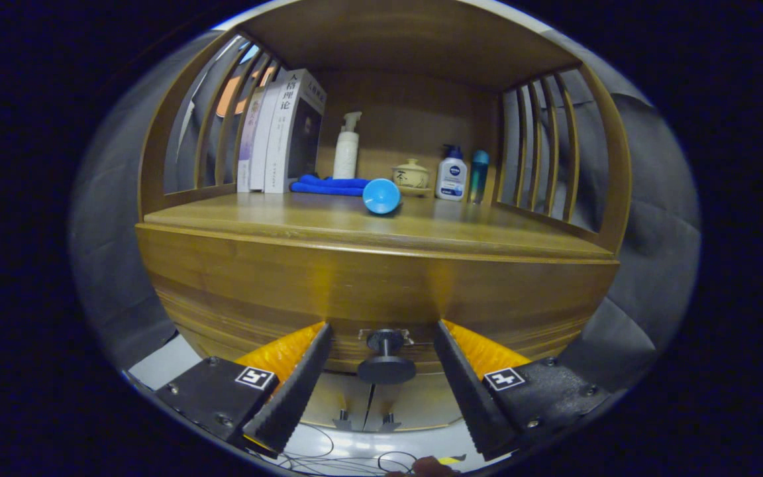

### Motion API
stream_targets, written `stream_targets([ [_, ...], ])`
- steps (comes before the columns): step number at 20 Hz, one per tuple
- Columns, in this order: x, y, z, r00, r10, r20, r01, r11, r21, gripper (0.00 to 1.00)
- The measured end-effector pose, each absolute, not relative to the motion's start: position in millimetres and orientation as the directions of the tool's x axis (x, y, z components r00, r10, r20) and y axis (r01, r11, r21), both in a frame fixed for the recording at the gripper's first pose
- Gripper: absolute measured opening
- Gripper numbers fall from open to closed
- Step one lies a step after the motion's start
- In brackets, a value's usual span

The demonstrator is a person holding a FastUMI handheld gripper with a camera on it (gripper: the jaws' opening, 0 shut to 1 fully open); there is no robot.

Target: Pull open the drawer, take out the items inside it, and place them on the countertop above the cabinet.

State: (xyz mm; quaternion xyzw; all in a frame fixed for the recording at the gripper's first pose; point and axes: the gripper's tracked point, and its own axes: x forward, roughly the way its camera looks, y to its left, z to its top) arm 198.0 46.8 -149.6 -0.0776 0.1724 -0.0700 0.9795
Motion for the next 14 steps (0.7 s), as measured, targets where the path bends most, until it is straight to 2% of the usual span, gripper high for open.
stream_targets([
  [6,190,31,-160,0.924,-0.110,-0.366,0.064,0.989,-0.136,1.00],
  [9,172,26,-128,0.948,-0.064,-0.312,0.047,0.997,-0.062,1.00],
  [14,113,7,-88,0.975,-0.035,-0.219,0.014,0.995,-0.098,1.00],
])
